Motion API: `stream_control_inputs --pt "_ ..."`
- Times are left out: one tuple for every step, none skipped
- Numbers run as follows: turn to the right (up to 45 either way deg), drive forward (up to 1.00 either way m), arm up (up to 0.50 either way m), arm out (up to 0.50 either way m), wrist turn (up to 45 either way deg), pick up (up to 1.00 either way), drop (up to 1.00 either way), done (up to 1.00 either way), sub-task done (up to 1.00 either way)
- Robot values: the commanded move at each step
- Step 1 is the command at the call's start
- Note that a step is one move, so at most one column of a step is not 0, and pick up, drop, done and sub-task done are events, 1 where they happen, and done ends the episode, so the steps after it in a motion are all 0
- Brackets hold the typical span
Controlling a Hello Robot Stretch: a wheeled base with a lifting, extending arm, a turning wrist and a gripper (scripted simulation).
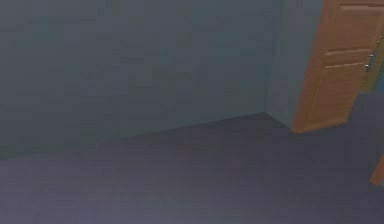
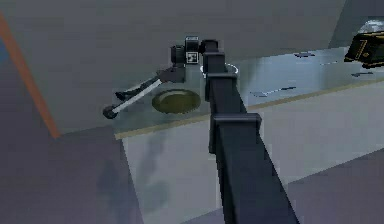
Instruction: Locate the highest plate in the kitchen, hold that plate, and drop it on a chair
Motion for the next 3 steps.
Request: stream_control_inputs --pt "0.0 0.0 0.0 0.0 45.0 0.0 0.0 0.0 0.0" --pt "0.0 0.0 0.0 0.0 30.0 0.0 0.0 0.0 0.0" --pt "0.0 0.0 -0.14 0.0 0.0 0.0 0.0 0.0 0.0"
